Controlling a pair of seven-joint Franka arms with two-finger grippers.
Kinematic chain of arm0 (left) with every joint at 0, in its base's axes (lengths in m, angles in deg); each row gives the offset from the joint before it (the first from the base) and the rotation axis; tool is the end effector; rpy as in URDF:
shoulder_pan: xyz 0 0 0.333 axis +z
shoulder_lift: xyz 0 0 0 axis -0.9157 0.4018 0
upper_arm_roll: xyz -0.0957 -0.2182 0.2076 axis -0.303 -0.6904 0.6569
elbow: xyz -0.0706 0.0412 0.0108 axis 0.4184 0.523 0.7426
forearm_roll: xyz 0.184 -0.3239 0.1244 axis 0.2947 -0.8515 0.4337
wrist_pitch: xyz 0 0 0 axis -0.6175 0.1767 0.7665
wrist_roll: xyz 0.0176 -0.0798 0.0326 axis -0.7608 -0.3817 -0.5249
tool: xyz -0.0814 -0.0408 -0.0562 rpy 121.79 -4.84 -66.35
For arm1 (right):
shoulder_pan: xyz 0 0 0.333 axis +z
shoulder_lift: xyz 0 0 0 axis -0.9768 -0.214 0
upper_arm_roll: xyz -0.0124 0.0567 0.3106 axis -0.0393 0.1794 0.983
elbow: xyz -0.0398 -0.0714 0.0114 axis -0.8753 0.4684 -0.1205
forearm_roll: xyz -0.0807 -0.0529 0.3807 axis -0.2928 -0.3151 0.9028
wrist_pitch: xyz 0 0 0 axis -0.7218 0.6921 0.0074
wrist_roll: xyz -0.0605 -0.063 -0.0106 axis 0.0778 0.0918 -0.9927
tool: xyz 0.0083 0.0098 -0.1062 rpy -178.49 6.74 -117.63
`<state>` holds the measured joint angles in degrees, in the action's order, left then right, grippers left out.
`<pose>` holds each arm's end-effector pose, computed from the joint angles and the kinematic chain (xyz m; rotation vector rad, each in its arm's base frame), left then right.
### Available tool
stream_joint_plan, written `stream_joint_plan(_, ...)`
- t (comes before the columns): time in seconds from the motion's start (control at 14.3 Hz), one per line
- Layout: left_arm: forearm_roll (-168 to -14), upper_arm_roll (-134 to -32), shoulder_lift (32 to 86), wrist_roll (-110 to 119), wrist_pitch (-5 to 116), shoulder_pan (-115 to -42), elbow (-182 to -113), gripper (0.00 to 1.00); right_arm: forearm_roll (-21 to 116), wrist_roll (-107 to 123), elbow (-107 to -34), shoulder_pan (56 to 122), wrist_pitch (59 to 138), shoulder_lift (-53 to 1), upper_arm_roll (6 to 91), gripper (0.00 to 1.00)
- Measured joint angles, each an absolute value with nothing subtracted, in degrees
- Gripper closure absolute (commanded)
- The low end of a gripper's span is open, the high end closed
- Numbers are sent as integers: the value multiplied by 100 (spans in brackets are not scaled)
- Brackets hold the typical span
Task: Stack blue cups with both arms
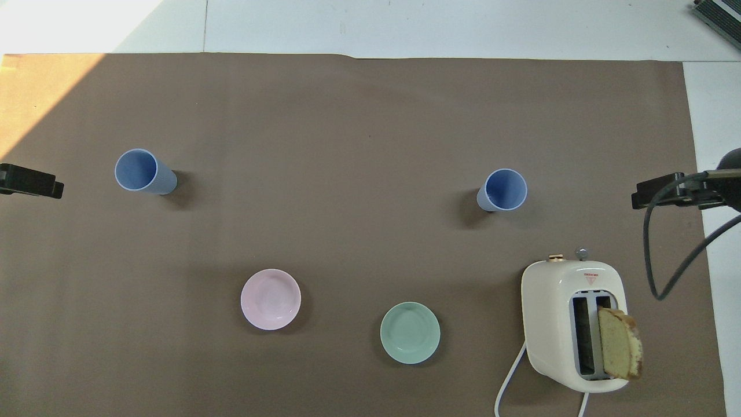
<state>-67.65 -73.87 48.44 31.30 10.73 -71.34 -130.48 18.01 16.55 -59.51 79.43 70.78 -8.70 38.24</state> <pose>0.5572 0.0088 0.6177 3.1070 -0.2723 0.0551 0.5427 -0.0082 0.6240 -3.1264 0.0384 0.0238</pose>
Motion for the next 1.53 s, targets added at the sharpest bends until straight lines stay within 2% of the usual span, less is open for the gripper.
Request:
stream_joint_plan(0.56, -6988, -7393, 5039, 3130, 3037, -7135, -14379, 0, 1801, 1655, -5951, 7943, 7078, -870, 3824, 0)
stream_joint_plan(0.7, -6990, -7393, 5253, 3130, 3432, -7135, -14435, 0, 1801, 1655, -5951, 7943, 7078, -870, 3824, 0)
stream_joint_plan(0.84, -6992, -7393, 5551, 3130, 3863, -7135, -14450, 9, 1801, 1655, -5951, 7943, 7078, -870, 3824, 0)
stream_joint_plan(1.05, -6992, -7391, 5948, 3144, 4300, -7132, -14453, 13, 1801, 1655, -5951, 7943, 7078, -870, 3824, 0)
stream_joint_plan(1.53, -7263, -7332, 6257, 3501, 4745, -6849, -14452, 19, 1801, 1655, -5951, 7943, 7078, -870, 3824, 0)
